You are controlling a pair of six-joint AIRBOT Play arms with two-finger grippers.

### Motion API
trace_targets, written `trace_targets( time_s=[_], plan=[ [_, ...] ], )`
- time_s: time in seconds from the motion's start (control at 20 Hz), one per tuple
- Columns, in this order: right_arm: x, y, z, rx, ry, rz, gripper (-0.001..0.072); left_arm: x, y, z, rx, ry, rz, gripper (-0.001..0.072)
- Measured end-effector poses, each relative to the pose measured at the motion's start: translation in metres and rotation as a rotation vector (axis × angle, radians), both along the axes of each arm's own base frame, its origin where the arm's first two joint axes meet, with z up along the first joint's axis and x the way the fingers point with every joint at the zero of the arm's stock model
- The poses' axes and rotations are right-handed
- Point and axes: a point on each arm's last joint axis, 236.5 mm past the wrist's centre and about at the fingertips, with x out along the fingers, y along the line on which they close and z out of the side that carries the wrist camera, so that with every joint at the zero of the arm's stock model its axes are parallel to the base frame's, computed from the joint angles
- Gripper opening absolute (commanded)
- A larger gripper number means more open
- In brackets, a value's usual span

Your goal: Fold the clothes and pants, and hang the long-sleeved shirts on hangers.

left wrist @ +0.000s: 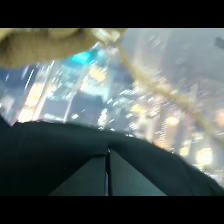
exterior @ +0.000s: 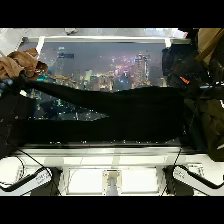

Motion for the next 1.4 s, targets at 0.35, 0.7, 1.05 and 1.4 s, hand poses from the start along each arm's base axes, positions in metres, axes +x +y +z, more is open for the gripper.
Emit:
trace_targets(
  time_s=[0.35, 0.7, 1.05, 1.4],
  plan=[
    [0.034, -0.013, -0.057, 0.11, 0.063, -0.138, 0.0226, 0.01, -0.017, -0.036, 0.029, 0.012, -0.033, 0.0607],
    [0.046, -0.003, -0.036, 0.106, 0.006, -0.105, 0.0225, 0.056, -0.091, 0.014, 0.06, 0.127, -0.248, 0.0605],
    [0.039, 0.046, -0.045, 0.021, 0.029, 0.092, 0.0226, 0.058, -0.16, -0.078, -0.032, 0.644, -0.353, 0.0605],
    [0.031, 0.08, -0.053, -0.05, 0.046, 0.227, 0.0226, 0.056, -0.25, -0.14, -0.069, 0.821, -0.422, 0.0605]
  ],
)
